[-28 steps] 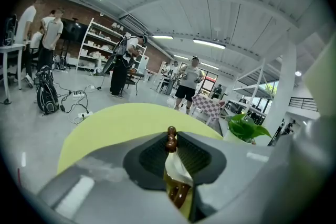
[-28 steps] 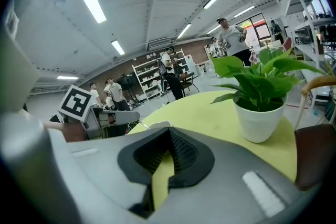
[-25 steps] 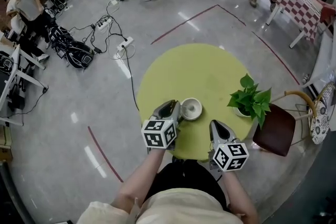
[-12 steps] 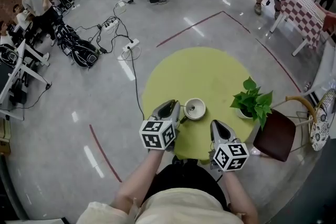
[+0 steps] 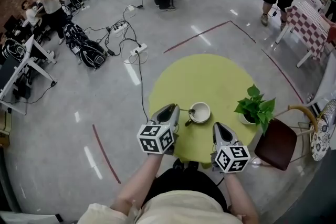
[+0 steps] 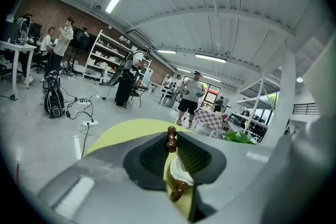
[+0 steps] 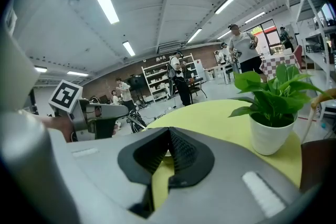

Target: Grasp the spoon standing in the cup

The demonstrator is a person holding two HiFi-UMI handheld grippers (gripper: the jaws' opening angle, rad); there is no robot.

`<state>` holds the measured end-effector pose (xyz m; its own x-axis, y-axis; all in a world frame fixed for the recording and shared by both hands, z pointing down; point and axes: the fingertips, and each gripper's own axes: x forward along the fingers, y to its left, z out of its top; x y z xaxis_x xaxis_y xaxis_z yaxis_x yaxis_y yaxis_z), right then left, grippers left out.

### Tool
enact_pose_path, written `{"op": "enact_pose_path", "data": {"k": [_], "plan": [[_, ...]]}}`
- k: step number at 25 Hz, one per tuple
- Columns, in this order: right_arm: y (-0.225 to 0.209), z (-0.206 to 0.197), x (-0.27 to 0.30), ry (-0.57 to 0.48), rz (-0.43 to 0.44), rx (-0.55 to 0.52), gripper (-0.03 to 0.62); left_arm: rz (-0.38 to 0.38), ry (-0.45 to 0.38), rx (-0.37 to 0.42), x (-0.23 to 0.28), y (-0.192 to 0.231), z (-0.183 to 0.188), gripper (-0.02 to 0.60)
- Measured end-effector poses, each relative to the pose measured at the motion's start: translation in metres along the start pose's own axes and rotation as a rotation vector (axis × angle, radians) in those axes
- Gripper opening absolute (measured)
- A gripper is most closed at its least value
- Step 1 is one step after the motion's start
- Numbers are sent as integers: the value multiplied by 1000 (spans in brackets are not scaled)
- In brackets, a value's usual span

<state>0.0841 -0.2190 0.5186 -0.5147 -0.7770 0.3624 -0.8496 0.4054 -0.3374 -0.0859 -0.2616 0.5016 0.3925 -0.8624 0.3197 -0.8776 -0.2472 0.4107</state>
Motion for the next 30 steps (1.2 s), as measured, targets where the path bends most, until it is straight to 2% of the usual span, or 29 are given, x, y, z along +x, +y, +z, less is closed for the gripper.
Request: {"op": "enact_pose_path", "data": {"k": [11, 30], "plan": [[15, 1, 6, -7, 40, -27, 2, 57, -33, -7, -34, 21, 4, 54], [28, -1, -3, -7, 46, -52, 2, 97, -11, 28, -64, 28, -13, 54]]}}
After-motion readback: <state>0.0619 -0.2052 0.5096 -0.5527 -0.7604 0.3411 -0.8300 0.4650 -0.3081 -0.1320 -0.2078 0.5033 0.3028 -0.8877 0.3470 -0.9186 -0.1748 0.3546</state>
